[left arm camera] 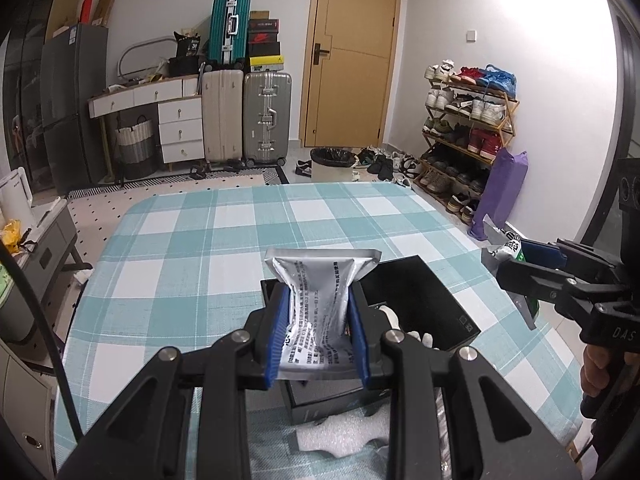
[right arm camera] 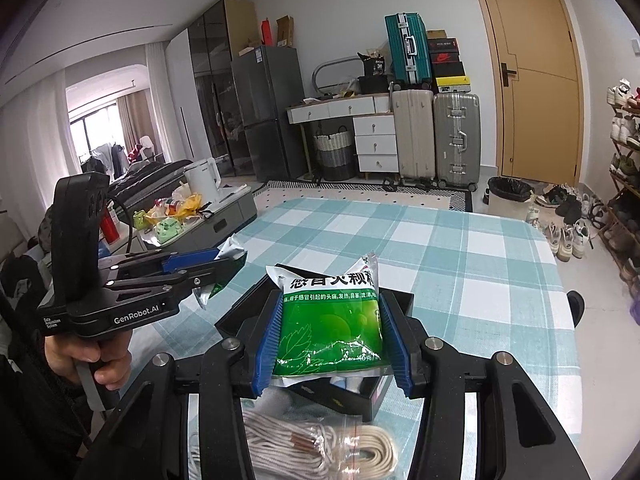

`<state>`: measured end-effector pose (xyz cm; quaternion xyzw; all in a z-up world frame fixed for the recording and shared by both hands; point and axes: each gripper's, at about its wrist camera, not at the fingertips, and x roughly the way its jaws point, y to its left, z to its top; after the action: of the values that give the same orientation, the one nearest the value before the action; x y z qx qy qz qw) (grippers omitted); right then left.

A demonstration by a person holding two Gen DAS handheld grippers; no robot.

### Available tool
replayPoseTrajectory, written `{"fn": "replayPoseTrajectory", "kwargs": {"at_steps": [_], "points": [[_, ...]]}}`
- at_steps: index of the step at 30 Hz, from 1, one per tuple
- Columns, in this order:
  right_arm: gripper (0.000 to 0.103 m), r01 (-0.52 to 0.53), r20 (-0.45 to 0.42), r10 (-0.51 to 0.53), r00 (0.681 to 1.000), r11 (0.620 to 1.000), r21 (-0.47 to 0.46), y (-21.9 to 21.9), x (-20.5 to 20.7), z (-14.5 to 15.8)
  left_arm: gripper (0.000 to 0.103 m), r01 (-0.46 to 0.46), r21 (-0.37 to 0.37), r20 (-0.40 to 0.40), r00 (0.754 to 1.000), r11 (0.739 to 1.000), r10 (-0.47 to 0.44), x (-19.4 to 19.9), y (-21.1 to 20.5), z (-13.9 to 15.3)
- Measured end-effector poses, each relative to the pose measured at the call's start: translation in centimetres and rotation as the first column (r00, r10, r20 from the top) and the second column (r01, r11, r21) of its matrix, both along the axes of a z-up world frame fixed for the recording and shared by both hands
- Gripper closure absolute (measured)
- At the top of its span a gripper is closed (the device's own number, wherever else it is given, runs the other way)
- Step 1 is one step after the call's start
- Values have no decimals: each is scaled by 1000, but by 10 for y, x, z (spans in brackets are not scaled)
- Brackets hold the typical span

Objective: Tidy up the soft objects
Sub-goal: 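Lower the white sachet into the box and open the left tool while the right releases the green packet there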

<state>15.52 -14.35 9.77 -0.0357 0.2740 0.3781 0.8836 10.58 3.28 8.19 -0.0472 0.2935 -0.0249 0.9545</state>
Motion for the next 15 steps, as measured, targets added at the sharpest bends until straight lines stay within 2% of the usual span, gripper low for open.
{"fn": "replayPoseTrajectory", "kwargs": {"at_steps": [15], "points": [[56,-40,-33,38,999,998,-44,28,26,-29,76,28,-4,-71,997,1000,-28,33,-12,-31]]}}
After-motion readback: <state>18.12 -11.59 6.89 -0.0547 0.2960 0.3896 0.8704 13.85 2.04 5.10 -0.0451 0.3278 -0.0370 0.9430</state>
